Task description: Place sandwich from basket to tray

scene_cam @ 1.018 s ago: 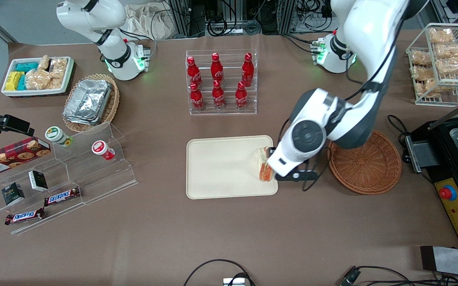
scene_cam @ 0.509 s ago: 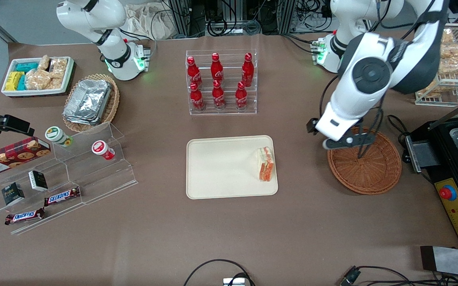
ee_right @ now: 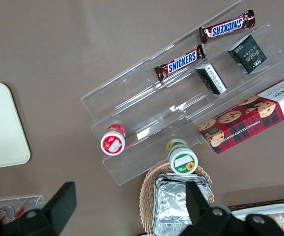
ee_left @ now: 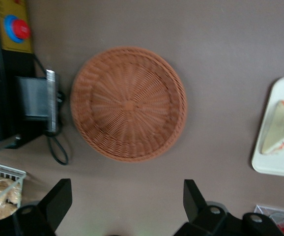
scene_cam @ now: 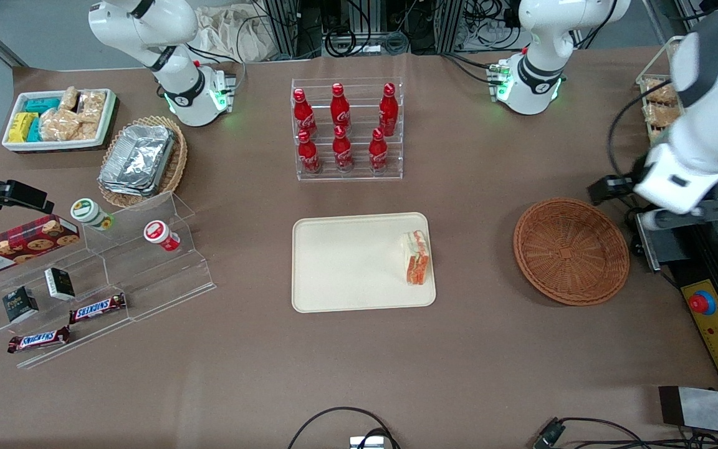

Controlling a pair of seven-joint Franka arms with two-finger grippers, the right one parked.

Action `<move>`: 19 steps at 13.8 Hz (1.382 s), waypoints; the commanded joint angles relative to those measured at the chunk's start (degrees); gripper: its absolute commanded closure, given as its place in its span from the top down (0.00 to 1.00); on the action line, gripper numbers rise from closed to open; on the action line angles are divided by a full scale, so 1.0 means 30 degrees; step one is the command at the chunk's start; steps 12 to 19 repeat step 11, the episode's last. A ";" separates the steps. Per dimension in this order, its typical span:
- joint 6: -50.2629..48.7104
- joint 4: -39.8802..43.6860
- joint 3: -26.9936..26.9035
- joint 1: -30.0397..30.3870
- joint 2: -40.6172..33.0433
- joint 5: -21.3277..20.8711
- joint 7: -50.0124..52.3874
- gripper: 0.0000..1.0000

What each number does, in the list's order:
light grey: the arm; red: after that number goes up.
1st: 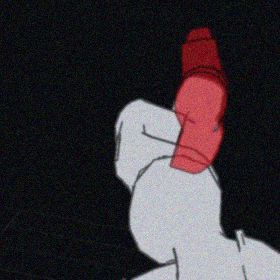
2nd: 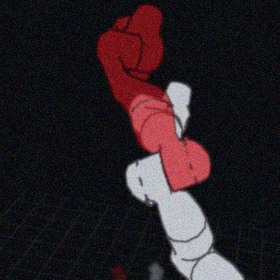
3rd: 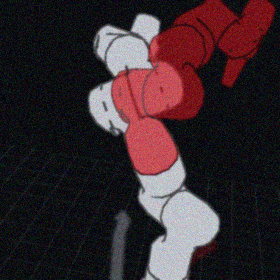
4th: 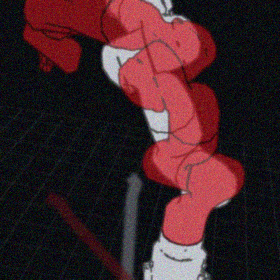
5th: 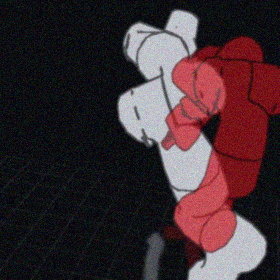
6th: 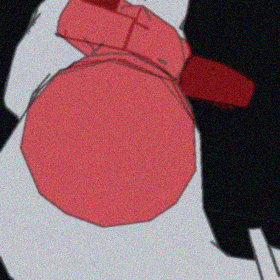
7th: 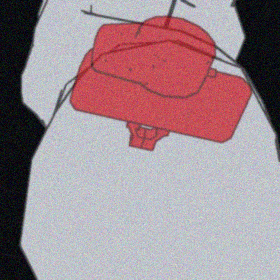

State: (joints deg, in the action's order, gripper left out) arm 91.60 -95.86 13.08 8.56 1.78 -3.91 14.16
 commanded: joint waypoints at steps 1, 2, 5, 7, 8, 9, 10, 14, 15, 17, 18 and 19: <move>-0.0767 0.1249 0.0300 0.1537 0.0519 0.0277 -0.1435 1.00; -0.0942 0.1482 0.0300 0.2064 0.0607 0.0336 -0.1672 1.00; -0.1760 0.2652 0.0300 0.2770 0.1484 0.1914 -0.1703 1.00; -0.1910 0.3416 0.0329 0.2802 0.2187 0.1832 -0.1645 1.00; -0.1910 0.3534 0.0358 0.2772 0.2393 0.1685 -0.1616 1.00; -0.1910 0.3622 0.0358 0.2772 0.2424 0.1684 -0.1645 1.00; -0.1910 0.3652 0.0358 0.2743 0.2483 0.1713 -0.1674 1.00; -0.1881 0.3942 0.0387 0.2685 0.2599 0.1713 -0.1645 1.00; -0.1881 0.3942 0.0387 0.2685 0.2599 0.1713 -0.1645 1.00; -0.1881 0.3942 0.0387 0.2685 0.2599 0.1713 -0.1645 1.00; -0.1881 0.3942 0.0387 0.2685 0.2599 0.1713 -0.1645 1.00; -0.1881 0.3942 0.0387 0.2685 0.2599 0.1713 -0.1645 1.00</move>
